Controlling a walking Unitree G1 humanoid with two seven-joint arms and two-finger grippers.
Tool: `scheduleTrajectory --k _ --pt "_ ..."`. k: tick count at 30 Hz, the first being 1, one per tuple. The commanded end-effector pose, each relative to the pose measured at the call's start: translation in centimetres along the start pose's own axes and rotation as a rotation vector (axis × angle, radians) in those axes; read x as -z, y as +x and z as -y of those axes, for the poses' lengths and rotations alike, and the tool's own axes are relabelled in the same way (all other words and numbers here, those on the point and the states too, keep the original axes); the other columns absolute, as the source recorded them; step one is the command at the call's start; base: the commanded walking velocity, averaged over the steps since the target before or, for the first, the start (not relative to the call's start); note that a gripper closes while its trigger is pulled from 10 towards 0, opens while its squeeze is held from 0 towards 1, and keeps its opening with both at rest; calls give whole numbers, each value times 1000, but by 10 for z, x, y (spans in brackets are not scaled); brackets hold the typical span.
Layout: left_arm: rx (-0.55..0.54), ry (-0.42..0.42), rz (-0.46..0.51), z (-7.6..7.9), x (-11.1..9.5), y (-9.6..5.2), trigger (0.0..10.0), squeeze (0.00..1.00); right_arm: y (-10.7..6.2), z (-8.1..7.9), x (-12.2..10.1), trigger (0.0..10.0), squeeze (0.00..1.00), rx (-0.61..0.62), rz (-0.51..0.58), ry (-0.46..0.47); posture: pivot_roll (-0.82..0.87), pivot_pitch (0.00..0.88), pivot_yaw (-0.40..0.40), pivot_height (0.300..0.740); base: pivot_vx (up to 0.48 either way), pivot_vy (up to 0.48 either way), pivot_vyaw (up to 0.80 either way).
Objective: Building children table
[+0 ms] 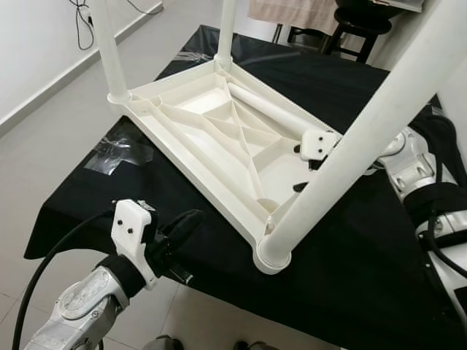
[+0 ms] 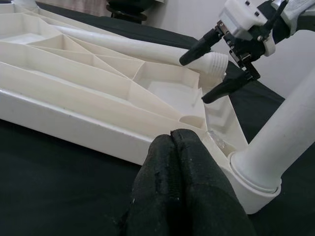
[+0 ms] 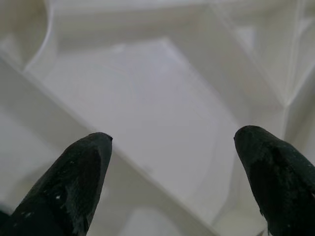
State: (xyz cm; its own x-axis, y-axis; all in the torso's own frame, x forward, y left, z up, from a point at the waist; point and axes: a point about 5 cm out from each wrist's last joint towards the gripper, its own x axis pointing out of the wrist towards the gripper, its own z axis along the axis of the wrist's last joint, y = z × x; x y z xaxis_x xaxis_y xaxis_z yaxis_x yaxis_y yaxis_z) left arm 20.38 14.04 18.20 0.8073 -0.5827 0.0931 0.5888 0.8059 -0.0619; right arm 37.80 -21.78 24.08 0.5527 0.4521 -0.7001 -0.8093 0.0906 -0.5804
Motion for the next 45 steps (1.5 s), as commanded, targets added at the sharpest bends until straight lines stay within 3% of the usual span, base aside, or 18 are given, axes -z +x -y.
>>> scheduleTrajectory --k 1,7,14,18,22,31,32,33,34,35,45 --pt "30 -6 -27 5 2 -3 10000 0 -12 1 12 10000 0 -42 -66 -19 90 191 -130 740 0 0 0" --pt "38 -2 -34 4 3 -4 10000 0 -34 -3 35 10000 0 -197 -239 -70 87 194 -125 740 0 0 0" --pt "42 -2 -37 4 3 -4 10000 0 -38 -5 41 10000 0 -231 -289 -96 87 192 -123 740 0 0 0" --pt "43 -2 -37 4 3 -4 10000 0 -33 -9 42 10000 0 -260 -293 -121 85 189 -121 740 0 0 0" --pt "49 -2 -37 5 4 -3 10000 0 -7 -26 40 10000 0 -291 -272 -205 83 182 -119 740 0 0 0" --pt "54 -2 -35 6 5 -1 10000 0 14 -43 34 10000 0 -363 -236 -286 80 172 -127 740 0 0 0" --pt "54 -1 -34 6 5 -1 10000 0 17 -45 34 4549 0 -371 -231 -295 80 168 -130 740 0 0 0" --pt "53 -1 -33 6 5 -1 10000 0 19 -47 33 4549 0 -375 -227 -299 80 168 -130 740 0 0 0" --pt "53 0 -33 6 5 -1 10000 0 20 -48 33 3412 0 -373 -224 -303 80 168 -130 740 0 0 0" --pt "52 2 -32 6 5 -1 10000 0 22 -49 34 0 0 -369 -218 -301 81 164 -131 740 0 0 0" --pt "57 4 -31 6 6 0 10000 0 11 -59 47 0 0 -387 -177 -198 69 159 -128 740 0 0 0"
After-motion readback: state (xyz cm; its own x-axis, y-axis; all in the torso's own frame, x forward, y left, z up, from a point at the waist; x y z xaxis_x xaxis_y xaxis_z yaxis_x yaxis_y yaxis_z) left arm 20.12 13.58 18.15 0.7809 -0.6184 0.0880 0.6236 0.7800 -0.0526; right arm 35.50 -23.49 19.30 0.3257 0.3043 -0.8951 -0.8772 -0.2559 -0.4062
